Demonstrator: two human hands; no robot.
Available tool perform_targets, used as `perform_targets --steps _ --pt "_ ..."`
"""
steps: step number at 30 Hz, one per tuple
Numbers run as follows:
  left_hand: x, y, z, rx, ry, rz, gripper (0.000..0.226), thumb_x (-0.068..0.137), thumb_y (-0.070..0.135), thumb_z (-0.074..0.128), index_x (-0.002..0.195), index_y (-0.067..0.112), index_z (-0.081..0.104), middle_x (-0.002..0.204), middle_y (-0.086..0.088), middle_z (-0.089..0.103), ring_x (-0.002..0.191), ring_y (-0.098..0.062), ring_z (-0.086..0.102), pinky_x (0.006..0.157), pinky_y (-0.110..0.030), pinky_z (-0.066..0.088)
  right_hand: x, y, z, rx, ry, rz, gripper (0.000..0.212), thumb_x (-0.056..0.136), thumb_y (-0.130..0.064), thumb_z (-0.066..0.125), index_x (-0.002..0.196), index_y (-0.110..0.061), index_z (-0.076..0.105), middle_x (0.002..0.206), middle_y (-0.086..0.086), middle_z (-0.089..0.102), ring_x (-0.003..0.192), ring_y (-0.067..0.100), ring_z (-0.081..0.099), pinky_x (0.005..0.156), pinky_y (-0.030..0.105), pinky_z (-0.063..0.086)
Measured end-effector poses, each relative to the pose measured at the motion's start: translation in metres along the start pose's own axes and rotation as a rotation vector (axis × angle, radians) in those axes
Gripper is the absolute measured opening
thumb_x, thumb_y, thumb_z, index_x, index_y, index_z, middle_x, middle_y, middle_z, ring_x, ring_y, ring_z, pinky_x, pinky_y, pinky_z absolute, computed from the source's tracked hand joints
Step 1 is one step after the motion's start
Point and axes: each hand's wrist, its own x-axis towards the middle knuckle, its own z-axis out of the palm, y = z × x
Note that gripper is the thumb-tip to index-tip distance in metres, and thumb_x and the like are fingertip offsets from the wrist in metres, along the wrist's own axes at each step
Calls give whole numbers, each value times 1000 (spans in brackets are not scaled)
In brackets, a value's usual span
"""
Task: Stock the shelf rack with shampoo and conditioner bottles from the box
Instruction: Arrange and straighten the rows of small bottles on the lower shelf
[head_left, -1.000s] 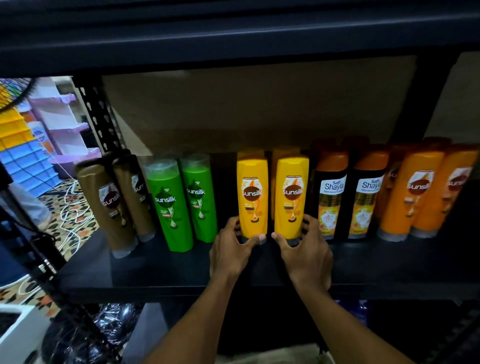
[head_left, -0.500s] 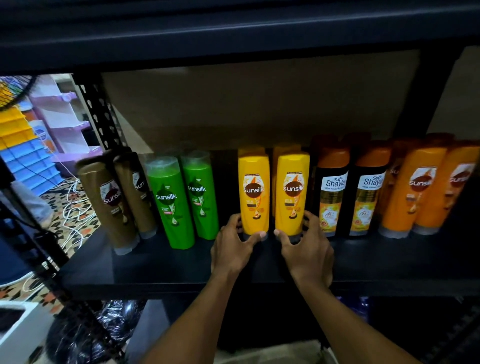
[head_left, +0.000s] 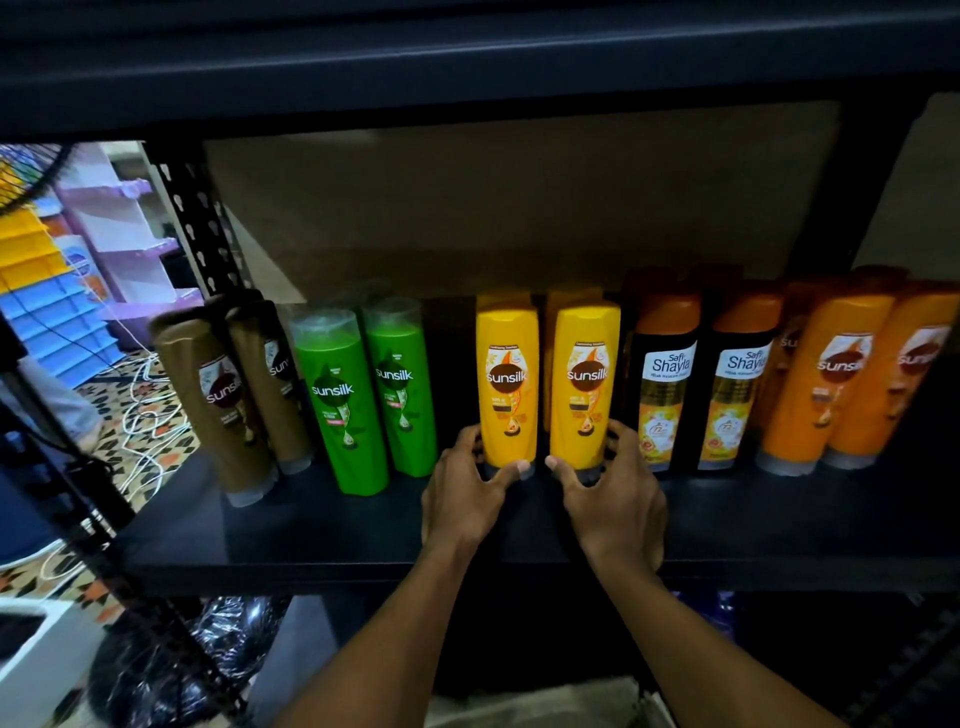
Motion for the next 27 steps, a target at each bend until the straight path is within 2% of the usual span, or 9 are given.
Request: perform_targets --steps 12,19,23,27 --pt "1 0 0 -10 2 3 57 80 53 79 128 36 54 118 17 69 107 -6 63 80 -30 40 0 0 1 1 3 1 75 74 -52 83 133 -22 48 120 1 67 105 25 66 83 38 54" --pt "3 -3 0 -4 -2 17 60 79 55 79 130 35 54 119 15 69 109 -9 64 83 -33 47 -1 -1 -3 -16 -37 1 79 75 -54 82 138 -24 44 125 2 66 111 25 65 86 39 54" --pt "0 -7 0 -20 -52 37 71 79 49 82 140 30 52 130 6 67 119 -15 61 95 -40 53 -4 4 -7 -5 -87 27 87 73 -55 83 142 -27 39 129 0 65 116 23 63 92 43 56" --pt "-11 -11 -7 25 -115 66 83 85 31 81 155 25 36 144 2 59 134 -20 53 108 -40 47 -18 5 -19 -6 -146 45 96 74 -49 85 151 -20 35 142 4 58 130 24 55 103 44 50"
